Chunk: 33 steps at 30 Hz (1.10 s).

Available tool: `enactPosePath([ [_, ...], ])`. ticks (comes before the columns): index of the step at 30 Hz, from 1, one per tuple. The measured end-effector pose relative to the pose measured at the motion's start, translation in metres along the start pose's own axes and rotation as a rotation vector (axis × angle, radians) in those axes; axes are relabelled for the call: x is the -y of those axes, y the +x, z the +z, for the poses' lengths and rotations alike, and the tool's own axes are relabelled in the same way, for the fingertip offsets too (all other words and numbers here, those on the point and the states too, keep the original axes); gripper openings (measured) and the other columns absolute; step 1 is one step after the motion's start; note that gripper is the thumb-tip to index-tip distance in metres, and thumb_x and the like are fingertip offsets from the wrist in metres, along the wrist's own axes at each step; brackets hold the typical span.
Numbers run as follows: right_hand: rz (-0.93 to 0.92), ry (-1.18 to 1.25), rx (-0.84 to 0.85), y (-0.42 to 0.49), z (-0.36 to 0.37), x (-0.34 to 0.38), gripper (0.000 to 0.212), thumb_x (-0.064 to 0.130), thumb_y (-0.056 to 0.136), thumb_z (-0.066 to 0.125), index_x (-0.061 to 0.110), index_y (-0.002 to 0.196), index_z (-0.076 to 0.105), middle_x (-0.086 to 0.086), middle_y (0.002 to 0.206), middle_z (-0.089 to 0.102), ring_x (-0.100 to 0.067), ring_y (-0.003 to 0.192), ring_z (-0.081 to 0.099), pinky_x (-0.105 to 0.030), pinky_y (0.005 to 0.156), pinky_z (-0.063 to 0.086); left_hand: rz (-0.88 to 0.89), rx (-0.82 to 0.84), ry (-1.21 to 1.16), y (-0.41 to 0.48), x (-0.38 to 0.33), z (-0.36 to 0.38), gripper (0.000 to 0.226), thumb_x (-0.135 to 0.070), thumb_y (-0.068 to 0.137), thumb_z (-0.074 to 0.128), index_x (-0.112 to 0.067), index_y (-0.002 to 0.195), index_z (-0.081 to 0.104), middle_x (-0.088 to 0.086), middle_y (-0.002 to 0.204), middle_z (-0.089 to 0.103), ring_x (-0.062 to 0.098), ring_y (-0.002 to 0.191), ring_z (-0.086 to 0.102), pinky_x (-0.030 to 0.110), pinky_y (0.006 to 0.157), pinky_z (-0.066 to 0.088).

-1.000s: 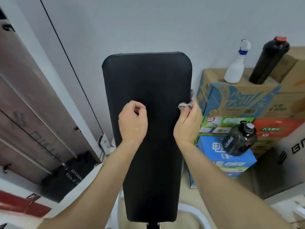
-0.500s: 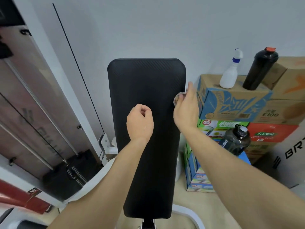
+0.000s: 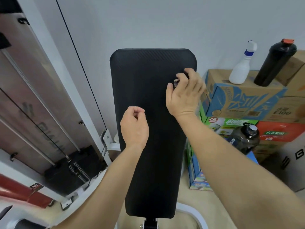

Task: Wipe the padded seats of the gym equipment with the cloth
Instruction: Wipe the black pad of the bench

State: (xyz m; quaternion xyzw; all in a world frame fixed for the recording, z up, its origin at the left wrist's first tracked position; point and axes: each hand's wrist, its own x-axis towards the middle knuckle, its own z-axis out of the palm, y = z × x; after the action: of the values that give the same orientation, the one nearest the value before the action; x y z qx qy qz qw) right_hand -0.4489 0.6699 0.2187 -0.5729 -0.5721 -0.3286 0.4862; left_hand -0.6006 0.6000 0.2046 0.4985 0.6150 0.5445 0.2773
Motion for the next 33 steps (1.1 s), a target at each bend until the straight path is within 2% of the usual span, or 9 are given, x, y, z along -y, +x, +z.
enactPosePath([
  [4,0.043,0.042,0.088,-0.042,-0.004,0.000,0.051,0.022,0.094,0.054,0.000,0.137,0.037,-0.021,0.147,0.028,-0.042,0.138,0.032,-0.054,0.117,0.029,-0.029,-0.022,0.042,-0.005,0.020,-0.006,0.018,-0.012,0.097,0.053,-0.026,0.093,0.065,-0.006,0.090,0.066,0.013,0.084,0.064,0.022,0.074,0.050],
  [7,-0.159,-0.076,0.223,-0.083,-0.015,-0.017,0.056,0.004,0.096,0.050,-0.007,0.149,0.034,-0.030,0.154,0.029,-0.047,0.146,0.024,-0.052,0.123,0.019,-0.043,-0.002,0.037,-0.009,0.030,-0.012,0.021,-0.011,0.096,0.052,-0.028,0.090,0.062,-0.004,0.089,0.066,0.015,0.082,0.063,0.023,0.072,0.048],
  [9,-0.302,-0.090,0.235,-0.087,-0.023,-0.026,0.056,-0.011,0.091,0.044,-0.003,0.147,0.042,-0.027,0.152,0.039,-0.043,0.144,0.030,-0.049,0.122,0.023,-0.063,0.003,0.039,-0.013,0.032,-0.014,0.022,-0.011,0.096,0.051,-0.029,0.088,0.061,-0.004,0.088,0.066,0.015,0.081,0.063,0.023,0.072,0.048],
  [12,-0.386,0.000,0.240,-0.061,-0.030,-0.030,0.045,-0.009,0.099,0.033,-0.002,0.137,0.056,-0.025,0.137,0.056,-0.042,0.132,0.045,-0.050,0.112,0.040,-0.071,0.009,0.051,-0.016,0.024,-0.017,0.022,-0.012,0.097,0.052,-0.030,0.088,0.061,-0.005,0.089,0.066,0.012,0.081,0.062,0.023,0.072,0.050],
  [15,-0.350,0.087,0.246,-0.016,-0.032,-0.021,0.040,-0.003,0.095,0.051,0.002,0.133,0.058,-0.021,0.121,0.059,-0.038,0.112,0.054,-0.044,0.090,0.052,-0.041,0.019,0.039,-0.011,0.009,-0.017,0.020,-0.014,0.097,0.052,-0.030,0.090,0.062,-0.007,0.091,0.066,0.011,0.084,0.063,0.024,0.075,0.051],
  [20,-0.330,-0.075,0.083,0.043,-0.024,0.002,0.020,0.023,0.093,0.063,0.017,0.110,0.071,-0.004,0.108,0.068,-0.028,0.100,0.059,-0.038,0.079,0.046,0.027,0.018,-0.009,0.005,-0.008,-0.013,0.016,-0.014,0.098,0.054,-0.025,0.096,0.065,-0.006,0.095,0.066,0.013,0.088,0.063,0.024,0.081,0.053],
  [24,-0.280,-0.058,0.085,0.011,-0.017,0.001,0.024,0.027,0.095,0.062,0.016,0.114,0.070,-0.006,0.106,0.068,-0.029,0.093,0.059,-0.040,0.077,0.046,0.007,0.021,0.010,0.007,0.013,-0.017,0.018,-0.013,0.098,0.053,-0.027,0.094,0.063,-0.005,0.094,0.066,0.015,0.087,0.063,0.024,0.079,0.053],
  [29,-0.420,-0.009,0.236,-0.106,-0.015,-0.011,0.021,0.012,0.094,0.062,0.012,0.112,0.073,-0.011,0.109,0.070,-0.033,0.096,0.059,-0.044,0.083,0.046,-0.047,0.048,0.084,-0.005,0.057,-0.022,0.019,-0.011,0.097,0.053,-0.027,0.093,0.063,-0.007,0.090,0.065,0.012,0.085,0.062,0.021,0.075,0.048],
  [33,-0.724,0.027,0.585,-0.193,-0.032,-0.027,0.032,0.009,0.086,0.069,0.011,0.118,0.067,-0.013,0.115,0.067,-0.034,0.101,0.056,-0.048,0.088,0.049,-0.063,0.066,0.130,-0.010,0.071,-0.024,0.017,-0.012,0.098,0.053,-0.025,0.094,0.063,-0.009,0.087,0.062,0.009,0.082,0.061,0.015,0.070,0.043],
])
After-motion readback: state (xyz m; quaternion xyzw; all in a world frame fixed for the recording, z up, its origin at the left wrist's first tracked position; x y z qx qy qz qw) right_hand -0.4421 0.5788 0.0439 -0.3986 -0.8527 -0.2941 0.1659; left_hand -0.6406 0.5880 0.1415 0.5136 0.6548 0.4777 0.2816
